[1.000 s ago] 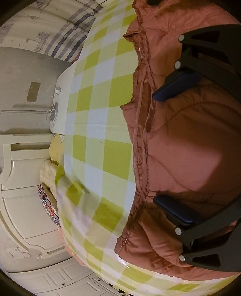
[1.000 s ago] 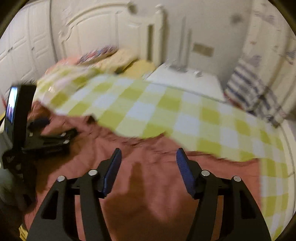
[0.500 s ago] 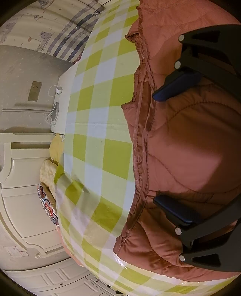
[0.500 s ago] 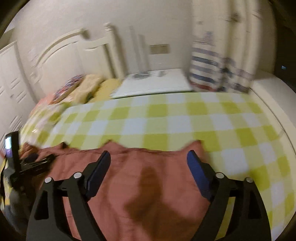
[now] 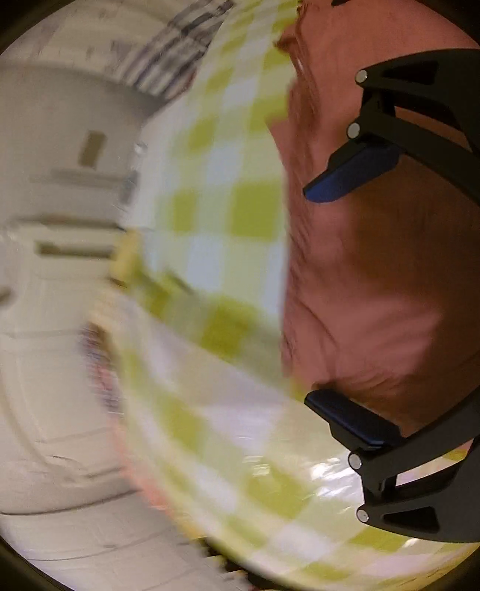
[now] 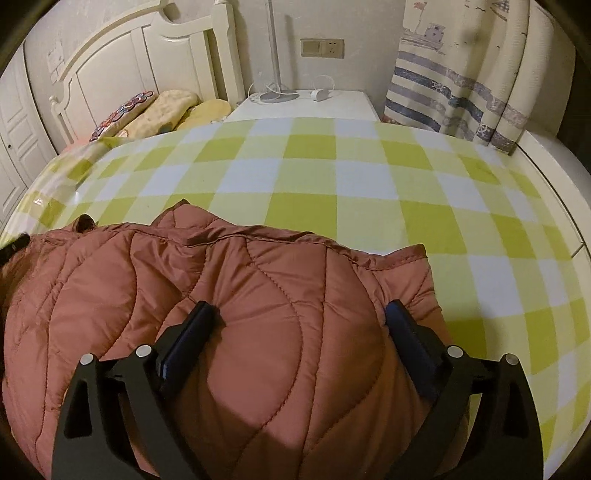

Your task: Fold large clothes

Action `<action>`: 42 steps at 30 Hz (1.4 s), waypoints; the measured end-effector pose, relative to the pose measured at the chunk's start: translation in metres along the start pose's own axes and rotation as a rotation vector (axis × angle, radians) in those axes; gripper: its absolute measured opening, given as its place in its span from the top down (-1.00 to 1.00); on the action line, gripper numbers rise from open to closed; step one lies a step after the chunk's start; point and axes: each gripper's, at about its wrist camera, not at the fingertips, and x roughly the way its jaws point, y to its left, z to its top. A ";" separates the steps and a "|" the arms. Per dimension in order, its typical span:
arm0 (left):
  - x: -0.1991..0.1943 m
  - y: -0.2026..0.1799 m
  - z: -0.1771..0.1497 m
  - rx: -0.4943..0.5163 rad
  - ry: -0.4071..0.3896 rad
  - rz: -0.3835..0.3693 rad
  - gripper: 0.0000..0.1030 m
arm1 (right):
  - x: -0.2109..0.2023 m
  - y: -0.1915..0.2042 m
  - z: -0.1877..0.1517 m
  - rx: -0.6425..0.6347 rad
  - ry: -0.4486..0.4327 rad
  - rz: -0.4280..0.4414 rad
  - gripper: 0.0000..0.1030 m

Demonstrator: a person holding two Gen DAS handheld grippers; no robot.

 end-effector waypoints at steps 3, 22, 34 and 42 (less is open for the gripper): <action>0.010 0.018 -0.001 -0.097 0.033 -0.080 -0.96 | -0.001 0.003 -0.001 -0.006 0.003 0.008 -0.83; 0.007 0.009 -0.003 -0.061 0.003 -0.001 -0.96 | 0.003 0.114 -0.012 -0.277 0.024 0.085 -0.91; 0.003 0.007 -0.004 -0.059 -0.016 0.026 -0.96 | -0.079 0.080 -0.017 -0.130 -0.107 0.250 -0.91; 0.005 0.009 -0.004 -0.067 -0.002 0.008 -0.96 | -0.177 -0.065 -0.142 0.290 -0.240 0.405 -0.91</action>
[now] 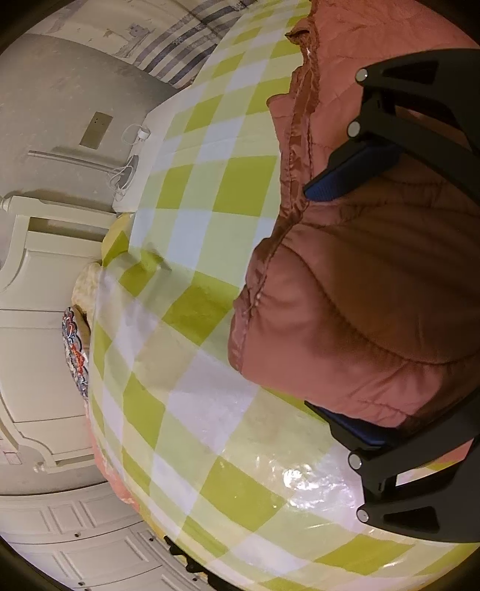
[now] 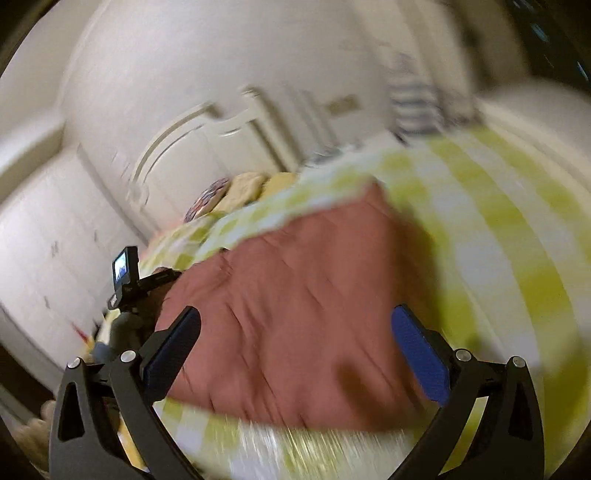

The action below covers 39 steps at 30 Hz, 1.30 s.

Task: Fold large clothes
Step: 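Grasp the coat edge with the right tool and lift it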

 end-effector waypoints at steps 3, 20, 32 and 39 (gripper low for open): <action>-0.001 0.000 0.000 -0.001 -0.007 0.002 -0.96 | -0.020 -0.025 -0.039 0.069 0.028 -0.017 -0.91; -0.074 -0.160 -0.091 0.611 -0.203 0.003 -0.96 | 0.070 0.096 -0.057 -0.259 0.125 -0.100 -0.91; -0.056 -0.132 -0.074 0.476 -0.103 -0.124 -0.96 | 0.048 0.081 -0.072 -0.285 0.047 -0.105 -0.91; -0.057 -0.130 -0.073 0.470 -0.102 -0.132 -0.96 | 0.043 0.094 -0.060 -0.335 -0.029 -0.130 -0.91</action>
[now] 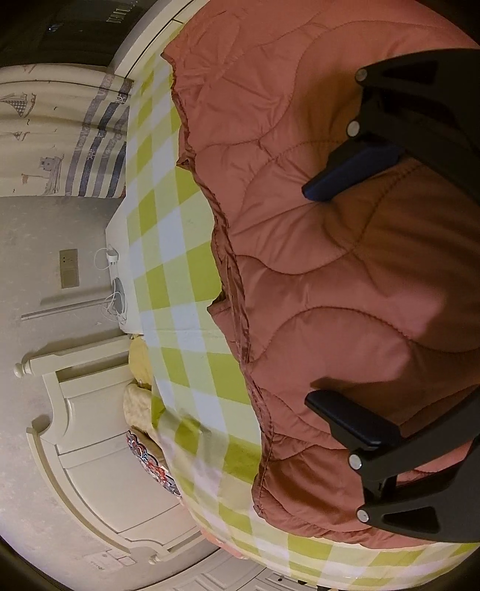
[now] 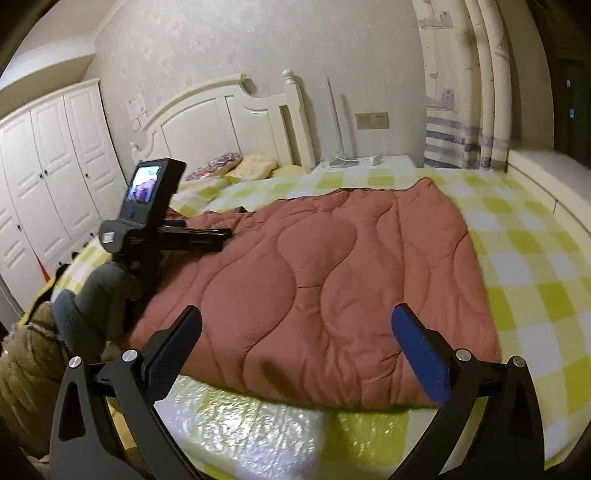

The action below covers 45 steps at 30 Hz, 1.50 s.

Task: Fold large clothes
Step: 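Grasp the coat edge with the right tool and lift it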

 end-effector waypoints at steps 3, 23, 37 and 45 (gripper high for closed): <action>0.000 0.000 0.000 0.000 0.000 0.000 -0.96 | 0.025 -0.011 -0.007 0.035 0.096 -0.034 -0.91; 0.000 0.001 0.000 -0.002 -0.001 -0.003 -0.96 | -0.012 -0.063 -0.053 0.414 0.247 0.160 -0.84; 0.007 0.022 -0.001 -0.110 0.024 -0.094 -0.96 | 0.083 -0.065 0.000 0.701 0.038 0.075 -0.91; 0.004 0.036 -0.001 -0.186 0.005 -0.076 -0.96 | 0.098 -0.076 0.015 0.706 -0.130 0.259 0.35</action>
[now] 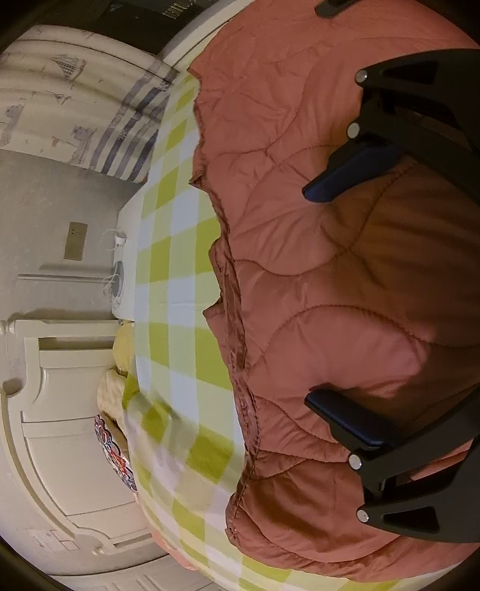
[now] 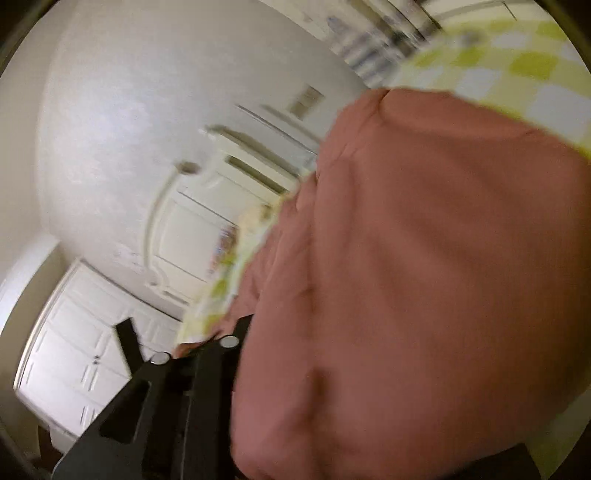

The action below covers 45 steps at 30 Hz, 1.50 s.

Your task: Fold large clothes

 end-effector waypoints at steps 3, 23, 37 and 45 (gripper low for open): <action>-0.012 -0.019 -0.002 0.067 -0.062 0.056 -0.96 | -0.034 0.021 -0.003 -0.190 -0.044 0.023 0.38; 0.003 -0.192 0.008 0.306 -0.029 0.011 -0.96 | -0.131 0.063 -0.003 -0.675 -0.190 -0.213 0.38; -0.059 -0.167 -0.080 0.303 -0.056 -0.047 -0.96 | -0.111 0.100 -0.030 -0.789 -0.156 -0.271 0.37; -0.100 -0.108 -0.066 0.214 -0.128 -0.037 -0.95 | -0.103 0.119 -0.042 -0.906 -0.151 -0.335 0.37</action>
